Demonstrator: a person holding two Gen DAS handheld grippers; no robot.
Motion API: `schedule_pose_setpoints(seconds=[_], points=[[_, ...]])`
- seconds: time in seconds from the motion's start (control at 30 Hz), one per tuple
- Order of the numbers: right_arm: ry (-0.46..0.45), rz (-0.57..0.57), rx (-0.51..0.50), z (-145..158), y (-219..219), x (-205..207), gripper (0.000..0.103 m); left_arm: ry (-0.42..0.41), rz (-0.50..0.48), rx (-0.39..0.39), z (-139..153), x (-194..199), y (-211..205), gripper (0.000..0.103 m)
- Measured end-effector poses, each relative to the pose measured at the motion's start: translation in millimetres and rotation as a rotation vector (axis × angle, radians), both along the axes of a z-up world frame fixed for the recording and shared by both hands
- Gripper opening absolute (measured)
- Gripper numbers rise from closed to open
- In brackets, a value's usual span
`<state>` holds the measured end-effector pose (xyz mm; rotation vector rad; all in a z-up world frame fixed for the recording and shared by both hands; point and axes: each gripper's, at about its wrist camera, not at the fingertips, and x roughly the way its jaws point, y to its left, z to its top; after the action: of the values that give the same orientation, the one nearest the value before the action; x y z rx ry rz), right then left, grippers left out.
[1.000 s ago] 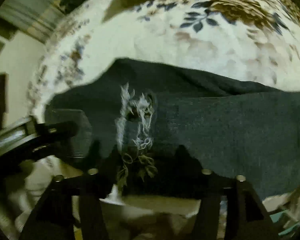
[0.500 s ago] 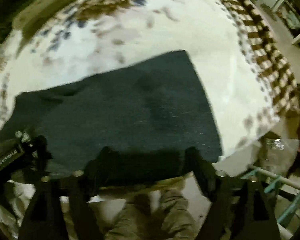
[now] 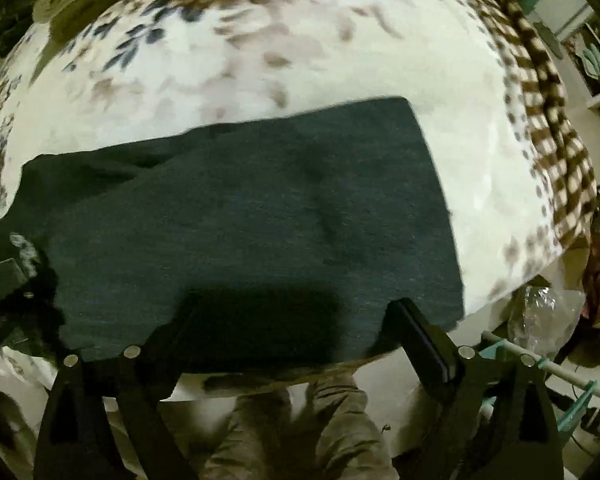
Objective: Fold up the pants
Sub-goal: 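Grasp the jeans waistband with the left gripper and lift it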
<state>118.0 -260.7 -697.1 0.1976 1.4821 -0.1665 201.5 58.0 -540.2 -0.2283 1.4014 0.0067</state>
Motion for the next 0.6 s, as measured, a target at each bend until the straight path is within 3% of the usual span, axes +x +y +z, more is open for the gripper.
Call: schedule_pose_setpoints(seconds=[0.1, 0.17, 0.2, 0.23, 0.37, 0.43, 0.5, 0.57, 0.6], points=[[-0.007, 0.030, 0.004, 0.1, 14.1, 8.6, 0.096, 0.059, 0.057, -0.039, -7.7, 1.2, 11.7, 0.015], [-0.015, 0.043, 0.032, 0.2, 21.1, 12.2, 0.096, 0.041, 0.119, -0.082, 0.9, -5.7, 24.2, 0.040], [-0.017, 0.049, 0.041, 0.9, 26.0, 14.4, 0.096, 0.025, 0.148, -0.123, 6.8, -10.4, 31.2, 0.064], [-0.016, 0.055, 0.047, 0.1, 27.2, 14.6, 0.096, 0.005, 0.191, -0.180, 14.8, -17.4, 41.8, 0.080], [0.019, 0.090, 0.073, -2.7, 45.3, 17.4, 0.096, -0.075, 0.348, -0.296, 37.2, -43.8, 86.8, 0.081], [0.029, 0.115, 0.077, -3.2, 55.9, 22.6, 0.096, -0.130, 0.501, -0.326, 42.2, -62.6, 126.7, 0.081], [0.028, 0.144, 0.080, -3.5, 69.1, 28.5, 0.096, -0.176, 0.697, -0.353, 33.0, -80.7, 169.8, 0.081], [0.030, 0.172, 0.074, -4.5, 81.7, 36.4, 0.096, -0.177, 0.818, -0.381, 15.7, -97.0, 199.5, 0.079], [0.032, 0.184, 0.070, -5.1, 86.7, 39.4, 0.096, -0.175, 0.901, -0.428, -1.0, -107.4, 217.1, 0.072]])
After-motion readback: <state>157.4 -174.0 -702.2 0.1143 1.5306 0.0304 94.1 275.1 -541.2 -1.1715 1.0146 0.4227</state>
